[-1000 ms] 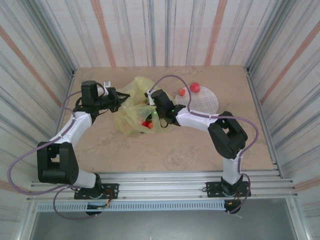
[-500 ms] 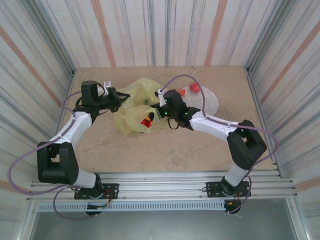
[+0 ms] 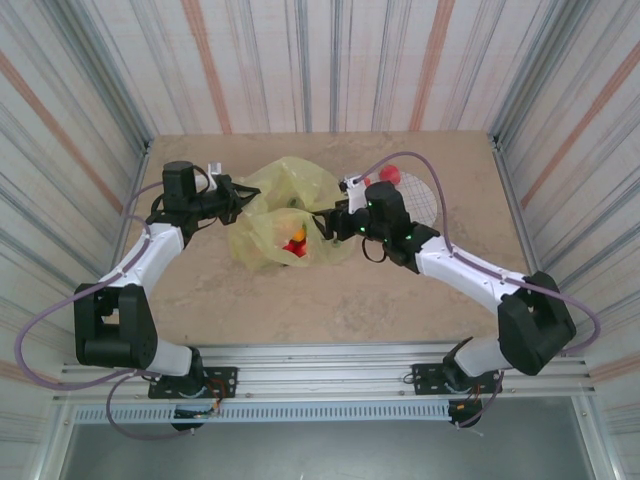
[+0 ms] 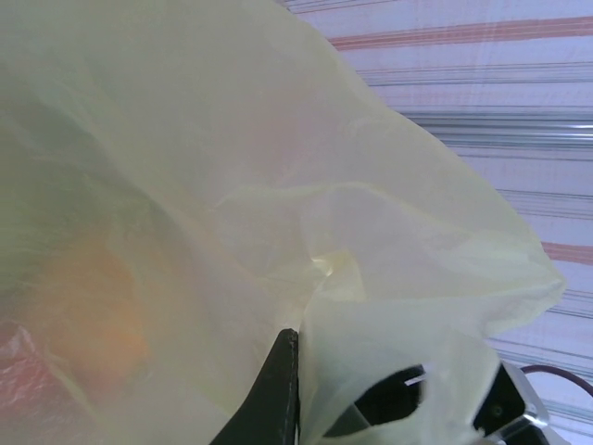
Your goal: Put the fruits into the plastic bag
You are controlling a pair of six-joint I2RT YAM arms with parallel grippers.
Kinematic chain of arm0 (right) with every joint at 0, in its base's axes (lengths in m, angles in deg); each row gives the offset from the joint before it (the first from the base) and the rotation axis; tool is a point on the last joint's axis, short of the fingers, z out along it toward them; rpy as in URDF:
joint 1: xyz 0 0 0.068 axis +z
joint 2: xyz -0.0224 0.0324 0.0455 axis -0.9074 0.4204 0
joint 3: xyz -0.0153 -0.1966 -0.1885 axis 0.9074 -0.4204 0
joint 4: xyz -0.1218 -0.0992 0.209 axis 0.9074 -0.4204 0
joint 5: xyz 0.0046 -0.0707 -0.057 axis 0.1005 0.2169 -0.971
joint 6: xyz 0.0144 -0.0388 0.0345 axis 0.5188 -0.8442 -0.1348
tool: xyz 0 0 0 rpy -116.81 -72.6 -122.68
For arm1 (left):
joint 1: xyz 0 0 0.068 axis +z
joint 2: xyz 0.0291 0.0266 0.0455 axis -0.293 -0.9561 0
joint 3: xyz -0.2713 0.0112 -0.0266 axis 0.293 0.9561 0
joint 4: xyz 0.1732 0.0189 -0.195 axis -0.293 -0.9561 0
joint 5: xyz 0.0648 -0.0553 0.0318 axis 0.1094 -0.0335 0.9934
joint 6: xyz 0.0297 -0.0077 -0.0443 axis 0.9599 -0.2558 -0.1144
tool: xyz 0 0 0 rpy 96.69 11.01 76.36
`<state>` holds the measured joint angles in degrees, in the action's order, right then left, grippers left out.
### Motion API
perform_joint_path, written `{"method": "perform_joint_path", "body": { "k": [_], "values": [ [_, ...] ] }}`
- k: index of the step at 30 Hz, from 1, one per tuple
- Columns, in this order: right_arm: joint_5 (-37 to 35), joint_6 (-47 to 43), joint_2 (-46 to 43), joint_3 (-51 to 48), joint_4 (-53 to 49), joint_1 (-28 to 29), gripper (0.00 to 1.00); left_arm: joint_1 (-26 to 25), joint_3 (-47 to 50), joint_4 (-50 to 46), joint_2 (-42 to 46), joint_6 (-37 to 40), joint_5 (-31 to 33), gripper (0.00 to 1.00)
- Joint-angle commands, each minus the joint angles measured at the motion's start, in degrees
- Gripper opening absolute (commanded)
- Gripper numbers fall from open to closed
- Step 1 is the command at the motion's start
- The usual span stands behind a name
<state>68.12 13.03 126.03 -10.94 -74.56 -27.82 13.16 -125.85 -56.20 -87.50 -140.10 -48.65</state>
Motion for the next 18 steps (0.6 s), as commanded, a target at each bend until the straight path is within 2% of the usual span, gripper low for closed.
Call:
{"method": "perform_joint_path", "body": {
  "k": [1,7,11,14,18],
  "values": [
    [3.2,-3.5,-4.4,-1.8,0.0,-1.0,0.86,0.0,0.6,0.4,0.1,0.1,-1.1,0.00],
    [-0.1,-3.8,-9.2,-4.1,-0.1,-5.5,0.86,0.1,0.7,0.4,0.1,0.0,-1.2,0.00],
    [-5.1,-1.1,-9.9,-5.4,1.5,-9.5,0.88,0.7,0.7,0.5,0.4,-0.3,-1.2,0.00],
    [-11.1,3.0,-7.0,-3.3,-1.4,-13.2,0.89,1.8,1.1,0.9,1.2,-0.6,-0.9,0.00],
    [-15.8,6.0,2.2,3.8,-9.0,-16.7,0.88,3.2,1.2,1.0,1.7,-0.8,-0.9,0.00]
  ]
}}
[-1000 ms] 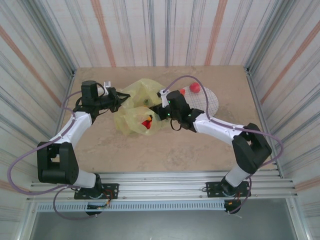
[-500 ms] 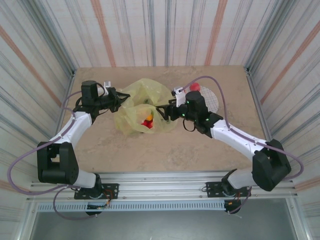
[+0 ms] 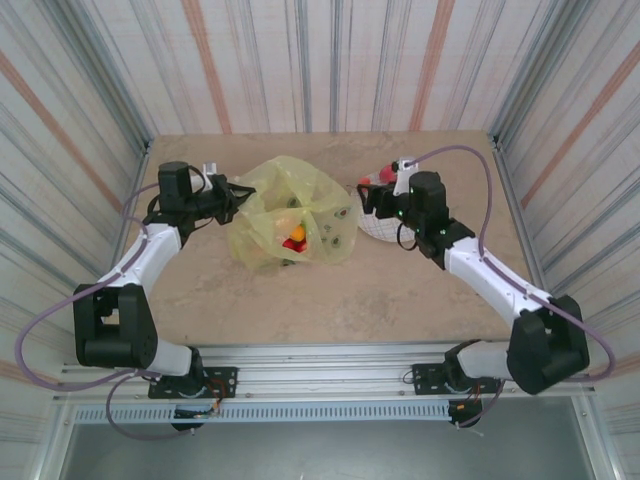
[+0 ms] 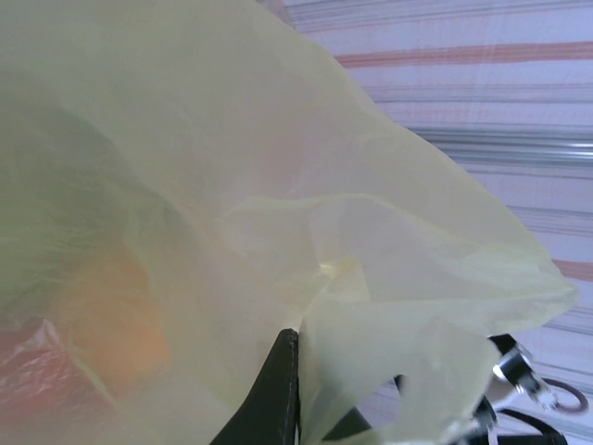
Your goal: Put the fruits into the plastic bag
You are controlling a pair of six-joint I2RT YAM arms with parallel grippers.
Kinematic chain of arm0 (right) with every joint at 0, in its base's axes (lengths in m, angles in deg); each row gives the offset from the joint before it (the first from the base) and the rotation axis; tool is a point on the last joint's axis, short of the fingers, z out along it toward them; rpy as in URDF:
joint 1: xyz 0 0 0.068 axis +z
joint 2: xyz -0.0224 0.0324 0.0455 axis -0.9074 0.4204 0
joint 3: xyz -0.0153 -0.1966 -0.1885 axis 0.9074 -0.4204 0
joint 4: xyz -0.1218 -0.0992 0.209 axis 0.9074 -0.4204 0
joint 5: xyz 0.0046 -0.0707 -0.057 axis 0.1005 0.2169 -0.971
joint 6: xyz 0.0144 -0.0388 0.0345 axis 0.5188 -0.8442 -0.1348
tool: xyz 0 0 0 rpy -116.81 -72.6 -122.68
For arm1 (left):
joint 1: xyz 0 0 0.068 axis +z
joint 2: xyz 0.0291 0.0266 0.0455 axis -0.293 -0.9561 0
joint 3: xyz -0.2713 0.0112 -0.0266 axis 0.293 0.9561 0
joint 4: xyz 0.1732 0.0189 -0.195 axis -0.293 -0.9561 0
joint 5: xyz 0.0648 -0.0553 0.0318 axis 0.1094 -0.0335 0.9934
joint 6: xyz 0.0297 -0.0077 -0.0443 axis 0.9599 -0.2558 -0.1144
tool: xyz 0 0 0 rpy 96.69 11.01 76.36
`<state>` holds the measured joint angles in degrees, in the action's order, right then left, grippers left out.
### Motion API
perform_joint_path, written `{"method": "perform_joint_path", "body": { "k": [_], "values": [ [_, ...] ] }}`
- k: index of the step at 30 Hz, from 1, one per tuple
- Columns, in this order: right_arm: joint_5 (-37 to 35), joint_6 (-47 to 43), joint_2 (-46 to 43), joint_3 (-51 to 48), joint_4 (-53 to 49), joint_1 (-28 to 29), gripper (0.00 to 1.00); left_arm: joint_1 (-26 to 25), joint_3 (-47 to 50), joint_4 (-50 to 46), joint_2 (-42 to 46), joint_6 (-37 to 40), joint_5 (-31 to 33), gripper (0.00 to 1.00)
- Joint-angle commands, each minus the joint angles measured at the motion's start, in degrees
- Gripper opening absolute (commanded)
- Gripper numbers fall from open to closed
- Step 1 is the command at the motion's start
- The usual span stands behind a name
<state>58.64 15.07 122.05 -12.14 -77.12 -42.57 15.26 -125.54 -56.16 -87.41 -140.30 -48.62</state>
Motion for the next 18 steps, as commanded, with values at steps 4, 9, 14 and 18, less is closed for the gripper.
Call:
{"method": "perform_joint_path", "body": {
  "k": [4,9,14,18],
  "values": [
    [-6.6,3.8,17.5,14.2,-12.3,-3.7,0.86,1.6,0.9,1.2,1.6,-0.8,-1.0,0.00],
    [-5.2,2.9,30.2,25.6,-18.0,-4.1,0.81,1.8,0.8,1.3,1.1,-0.8,-1.3,0.00],
    [-3.2,3.0,39.9,36.2,-23.2,-4.1,0.79,2.0,0.8,1.3,0.8,-0.8,-1.4,0.00],
    [-3.2,3.1,46.0,43.0,-26.7,-4.1,0.78,2.2,0.8,1.4,0.5,-1.0,-1.6,0.00]
  ]
}}
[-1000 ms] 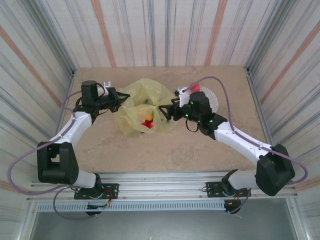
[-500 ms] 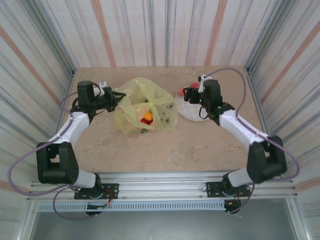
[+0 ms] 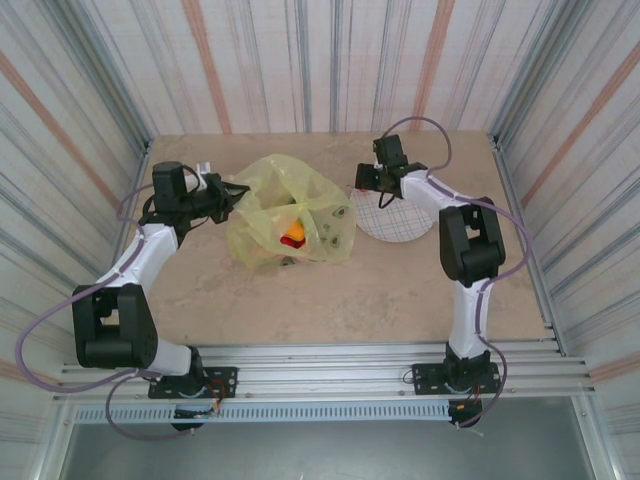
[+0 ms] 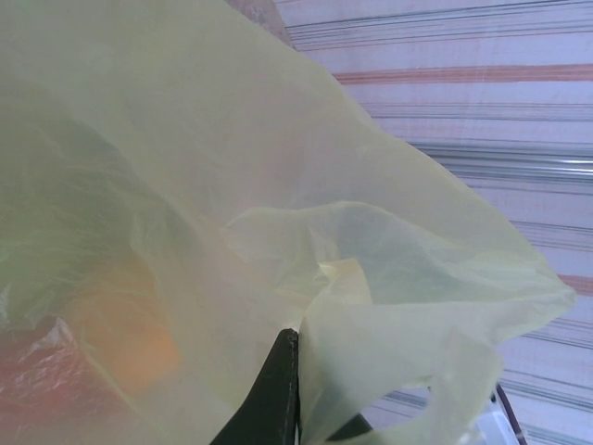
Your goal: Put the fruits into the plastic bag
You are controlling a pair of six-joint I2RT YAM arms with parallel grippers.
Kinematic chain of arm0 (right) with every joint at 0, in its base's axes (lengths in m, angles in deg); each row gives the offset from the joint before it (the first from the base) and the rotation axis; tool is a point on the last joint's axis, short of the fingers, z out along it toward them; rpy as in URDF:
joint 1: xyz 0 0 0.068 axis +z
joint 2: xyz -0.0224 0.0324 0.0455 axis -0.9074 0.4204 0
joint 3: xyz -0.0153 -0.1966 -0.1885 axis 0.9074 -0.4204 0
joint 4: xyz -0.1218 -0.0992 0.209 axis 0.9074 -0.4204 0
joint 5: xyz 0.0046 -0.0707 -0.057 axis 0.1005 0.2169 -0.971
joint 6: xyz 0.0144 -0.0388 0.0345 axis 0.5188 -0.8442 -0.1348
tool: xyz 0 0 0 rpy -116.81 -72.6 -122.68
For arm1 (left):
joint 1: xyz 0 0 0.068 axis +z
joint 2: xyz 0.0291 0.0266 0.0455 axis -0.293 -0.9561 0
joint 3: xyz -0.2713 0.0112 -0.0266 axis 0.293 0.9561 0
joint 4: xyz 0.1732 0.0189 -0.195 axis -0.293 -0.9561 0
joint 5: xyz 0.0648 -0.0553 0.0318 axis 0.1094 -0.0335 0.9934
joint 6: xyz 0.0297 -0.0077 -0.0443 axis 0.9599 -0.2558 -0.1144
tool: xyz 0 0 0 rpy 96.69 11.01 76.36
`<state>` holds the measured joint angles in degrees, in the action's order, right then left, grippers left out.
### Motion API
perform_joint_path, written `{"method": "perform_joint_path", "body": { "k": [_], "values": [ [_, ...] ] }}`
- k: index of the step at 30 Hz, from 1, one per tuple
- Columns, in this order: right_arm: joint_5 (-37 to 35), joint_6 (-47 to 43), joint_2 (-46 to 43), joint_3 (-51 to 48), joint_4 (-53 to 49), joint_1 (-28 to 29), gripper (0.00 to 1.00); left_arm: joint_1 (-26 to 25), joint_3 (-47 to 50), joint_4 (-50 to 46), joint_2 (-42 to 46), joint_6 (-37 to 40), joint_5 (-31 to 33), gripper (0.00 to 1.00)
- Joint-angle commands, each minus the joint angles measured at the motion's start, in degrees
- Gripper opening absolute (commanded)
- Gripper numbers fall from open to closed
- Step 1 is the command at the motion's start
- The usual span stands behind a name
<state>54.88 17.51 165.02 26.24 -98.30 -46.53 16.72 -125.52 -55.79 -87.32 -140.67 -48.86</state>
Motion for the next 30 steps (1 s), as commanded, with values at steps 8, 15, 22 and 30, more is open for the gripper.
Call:
{"method": "perform_joint_path", "body": {
  "k": [8,15,22,30],
  "values": [
    [-0.3,-0.2,9.6,12.1,-9.2,-0.1,0.75,1.0,0.8,1.1,0.3,-0.7,-1.5,0.00],
    [-1.0,-1.4,14.0,18.4,-12.1,-0.2,0.66,1.1,0.8,1.1,0.3,-0.7,-1.6,0.00],
    [-1.1,-2.2,16.6,21.5,-13.6,-0.2,0.60,1.1,0.7,1.1,0.2,-0.7,-1.6,0.00],
    [-0.7,-2.7,17.7,22.7,-14.2,-0.4,0.55,1.1,0.7,1.1,0.1,-0.7,-1.7,0.00]
  ]
}}
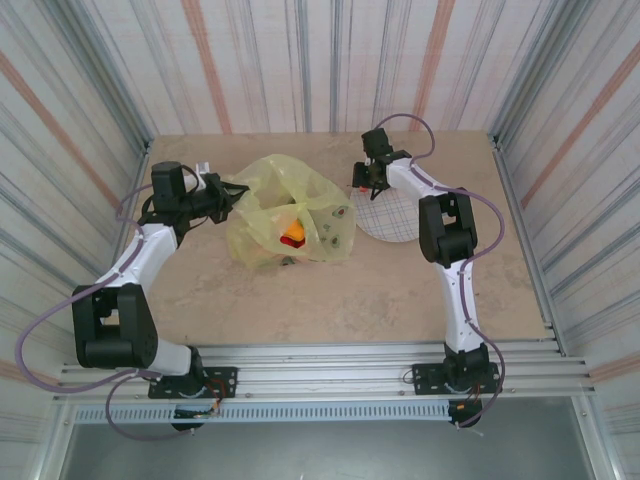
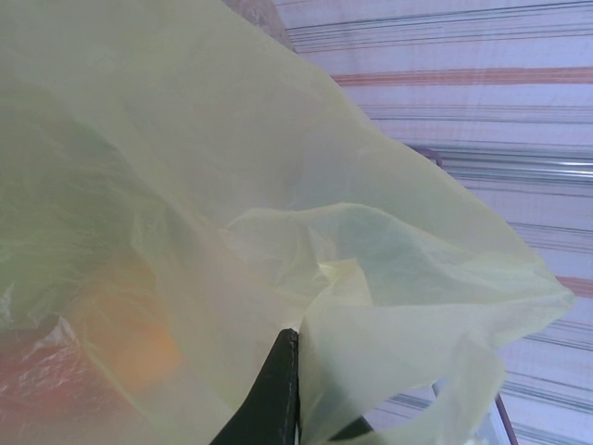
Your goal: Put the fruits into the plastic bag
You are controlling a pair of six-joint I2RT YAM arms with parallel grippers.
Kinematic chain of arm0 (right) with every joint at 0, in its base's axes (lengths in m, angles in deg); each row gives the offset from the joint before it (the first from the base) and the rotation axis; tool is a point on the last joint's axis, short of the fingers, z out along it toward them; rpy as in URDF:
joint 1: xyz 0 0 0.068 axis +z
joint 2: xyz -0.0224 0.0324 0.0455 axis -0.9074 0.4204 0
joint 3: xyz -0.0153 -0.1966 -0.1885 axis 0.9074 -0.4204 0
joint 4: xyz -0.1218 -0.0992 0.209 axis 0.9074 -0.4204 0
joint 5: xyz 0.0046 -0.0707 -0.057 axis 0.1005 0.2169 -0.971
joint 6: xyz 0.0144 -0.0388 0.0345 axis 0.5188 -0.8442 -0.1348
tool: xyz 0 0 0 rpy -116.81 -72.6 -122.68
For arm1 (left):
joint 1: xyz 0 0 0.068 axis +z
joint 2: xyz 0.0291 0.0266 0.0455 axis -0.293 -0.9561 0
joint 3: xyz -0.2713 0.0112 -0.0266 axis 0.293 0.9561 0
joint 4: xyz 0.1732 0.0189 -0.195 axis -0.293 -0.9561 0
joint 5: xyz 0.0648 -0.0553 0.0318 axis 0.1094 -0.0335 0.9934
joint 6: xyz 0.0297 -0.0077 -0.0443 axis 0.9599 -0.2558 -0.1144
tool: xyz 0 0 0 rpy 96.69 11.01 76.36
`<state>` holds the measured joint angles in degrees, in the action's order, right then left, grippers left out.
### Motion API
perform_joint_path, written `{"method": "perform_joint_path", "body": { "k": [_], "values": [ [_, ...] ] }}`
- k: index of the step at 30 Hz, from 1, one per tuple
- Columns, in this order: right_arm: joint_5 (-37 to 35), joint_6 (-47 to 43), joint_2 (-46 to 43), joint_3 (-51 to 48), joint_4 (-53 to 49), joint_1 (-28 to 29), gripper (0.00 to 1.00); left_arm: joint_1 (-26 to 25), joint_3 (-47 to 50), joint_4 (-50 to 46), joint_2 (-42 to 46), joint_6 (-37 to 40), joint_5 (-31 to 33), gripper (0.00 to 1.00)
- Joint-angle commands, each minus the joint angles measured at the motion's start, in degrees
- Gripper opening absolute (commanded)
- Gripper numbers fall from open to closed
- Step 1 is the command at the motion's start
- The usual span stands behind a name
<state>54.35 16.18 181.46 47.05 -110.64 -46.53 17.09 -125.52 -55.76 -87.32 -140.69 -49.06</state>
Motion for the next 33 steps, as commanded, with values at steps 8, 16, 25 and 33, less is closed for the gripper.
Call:
{"method": "perform_joint_path", "body": {
  "k": [8,16,25,33],
  "values": [
    [0.3,-1.8,1.5,2.1,-2.2,-0.7,0.52,0.7,0.7,1.1,0.1,-0.7,-1.4,0.00],
    [1.1,-1.8,2.4,2.6,-2.7,-1.0,0.51,0.7,0.8,1.2,-0.1,-0.7,-1.5,0.00],
    [1.4,-2.1,0.3,2.0,-3.3,-1.1,0.45,0.7,0.8,1.2,0.0,-0.7,-1.5,0.00],
    [3.8,-1.4,-8.7,-4.8,-1.0,-1.2,0.43,0.7,0.9,1.4,0.0,-0.9,-1.5,0.00]
  ]
}}
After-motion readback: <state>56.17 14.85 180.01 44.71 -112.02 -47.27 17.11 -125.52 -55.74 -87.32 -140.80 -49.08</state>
